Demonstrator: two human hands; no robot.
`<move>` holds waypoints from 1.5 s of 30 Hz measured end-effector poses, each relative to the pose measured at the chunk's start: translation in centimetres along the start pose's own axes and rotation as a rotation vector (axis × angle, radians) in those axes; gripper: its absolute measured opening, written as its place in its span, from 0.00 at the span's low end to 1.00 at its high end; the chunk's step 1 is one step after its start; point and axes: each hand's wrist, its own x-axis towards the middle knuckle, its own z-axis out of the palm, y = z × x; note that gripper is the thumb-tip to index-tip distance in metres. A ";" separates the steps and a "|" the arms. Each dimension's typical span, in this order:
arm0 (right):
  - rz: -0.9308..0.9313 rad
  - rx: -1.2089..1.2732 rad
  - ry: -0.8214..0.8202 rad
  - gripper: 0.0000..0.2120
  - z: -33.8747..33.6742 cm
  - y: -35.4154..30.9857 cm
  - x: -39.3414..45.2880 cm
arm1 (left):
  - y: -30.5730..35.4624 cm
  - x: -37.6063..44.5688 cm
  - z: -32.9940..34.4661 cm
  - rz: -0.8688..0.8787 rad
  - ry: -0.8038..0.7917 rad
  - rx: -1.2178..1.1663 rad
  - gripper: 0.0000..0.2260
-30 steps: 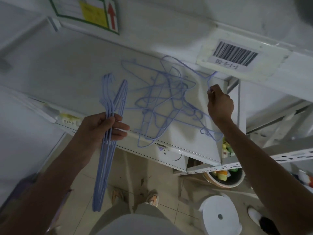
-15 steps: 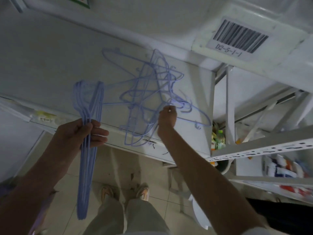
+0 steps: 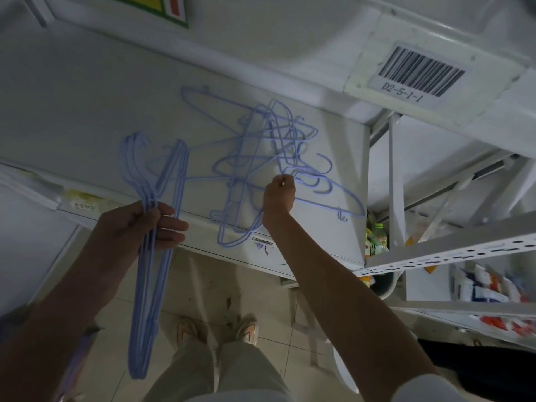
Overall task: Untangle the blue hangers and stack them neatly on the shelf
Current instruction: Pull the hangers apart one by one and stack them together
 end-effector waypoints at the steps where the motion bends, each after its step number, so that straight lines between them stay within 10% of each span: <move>1: 0.001 0.022 -0.016 0.06 -0.1 -0.2 -0.2 | 0.0 0.0 -0.1 0.000 0.006 -0.006 0.12; 12: -0.431 0.194 -0.441 0.09 -3.7 -3.3 -14.4 | 2.1 1.0 1.4 0.117 0.047 0.085 0.11; 18: -0.697 -0.263 -0.621 0.15 -2.9 -3.0 -20.3 | 1.5 1.6 3.3 0.160 0.259 0.287 0.10; 23: -0.886 -0.464 -0.568 0.12 -4.4 -3.0 -19.7 | 0.6 1.1 3.1 0.154 0.104 0.065 0.09; 28: -0.697 -0.437 -0.716 0.09 -6.6 -5.3 -14.1 | 0.2 1.7 2.8 0.091 0.035 -0.074 0.09; 31: -0.443 -0.298 -0.561 0.09 -8.6 -6.3 -7.0 | 0.3 1.1 2.4 0.087 -0.052 -0.142 0.10; 35: -0.517 -0.958 -0.202 0.12 -9.9 -6.2 3.3 | 0.2 -0.1 2.8 0.081 0.003 -0.128 0.12; 45: -0.873 -1.352 -0.272 0.18 -8.5 -3.9 11.1 | 0.0 -1.2 2.2 0.045 -0.002 -0.158 0.11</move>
